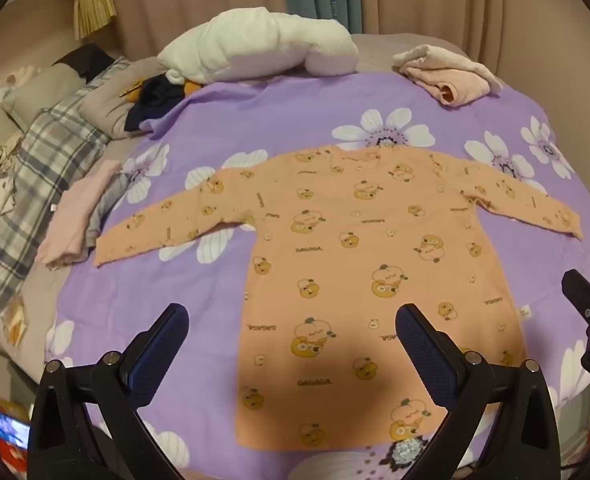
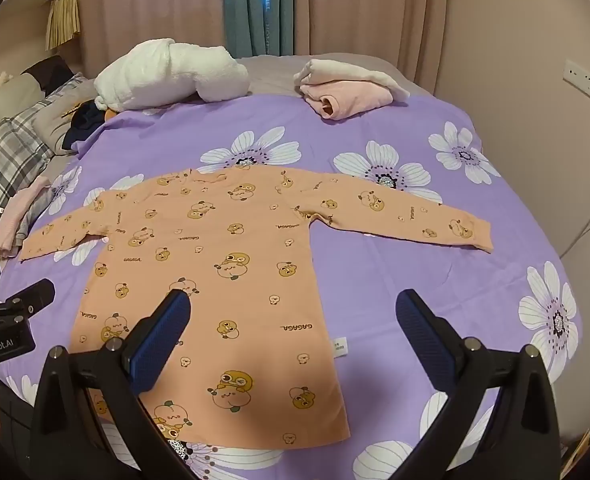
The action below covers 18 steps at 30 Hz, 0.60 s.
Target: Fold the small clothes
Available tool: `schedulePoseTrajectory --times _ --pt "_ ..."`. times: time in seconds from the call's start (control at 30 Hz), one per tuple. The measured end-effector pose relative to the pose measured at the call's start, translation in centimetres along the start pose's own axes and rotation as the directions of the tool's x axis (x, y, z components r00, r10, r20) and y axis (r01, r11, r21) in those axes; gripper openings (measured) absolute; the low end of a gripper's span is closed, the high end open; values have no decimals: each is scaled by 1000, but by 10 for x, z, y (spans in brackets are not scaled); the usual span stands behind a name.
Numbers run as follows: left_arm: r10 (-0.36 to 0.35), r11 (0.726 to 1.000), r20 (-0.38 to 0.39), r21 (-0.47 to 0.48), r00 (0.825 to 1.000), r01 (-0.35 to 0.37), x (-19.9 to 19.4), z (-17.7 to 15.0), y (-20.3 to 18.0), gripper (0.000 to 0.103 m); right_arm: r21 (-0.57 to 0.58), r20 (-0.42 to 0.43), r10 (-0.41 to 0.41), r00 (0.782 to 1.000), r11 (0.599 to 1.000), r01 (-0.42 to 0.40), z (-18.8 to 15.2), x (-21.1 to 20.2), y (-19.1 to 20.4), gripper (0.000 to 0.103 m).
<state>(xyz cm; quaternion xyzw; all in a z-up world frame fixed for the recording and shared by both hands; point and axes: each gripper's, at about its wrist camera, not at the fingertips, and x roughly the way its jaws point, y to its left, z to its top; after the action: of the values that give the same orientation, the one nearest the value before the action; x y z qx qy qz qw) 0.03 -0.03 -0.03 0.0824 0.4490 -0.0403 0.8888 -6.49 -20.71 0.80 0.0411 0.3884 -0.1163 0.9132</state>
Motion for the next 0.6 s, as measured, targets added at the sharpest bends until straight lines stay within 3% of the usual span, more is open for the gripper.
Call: schedulePoseTrajectory --times 0.6 --pt "2 1000 11 -8 1000 -2 -3 1 5 102 -3 2 3 1000 1000 -3 2 -4 2 103"
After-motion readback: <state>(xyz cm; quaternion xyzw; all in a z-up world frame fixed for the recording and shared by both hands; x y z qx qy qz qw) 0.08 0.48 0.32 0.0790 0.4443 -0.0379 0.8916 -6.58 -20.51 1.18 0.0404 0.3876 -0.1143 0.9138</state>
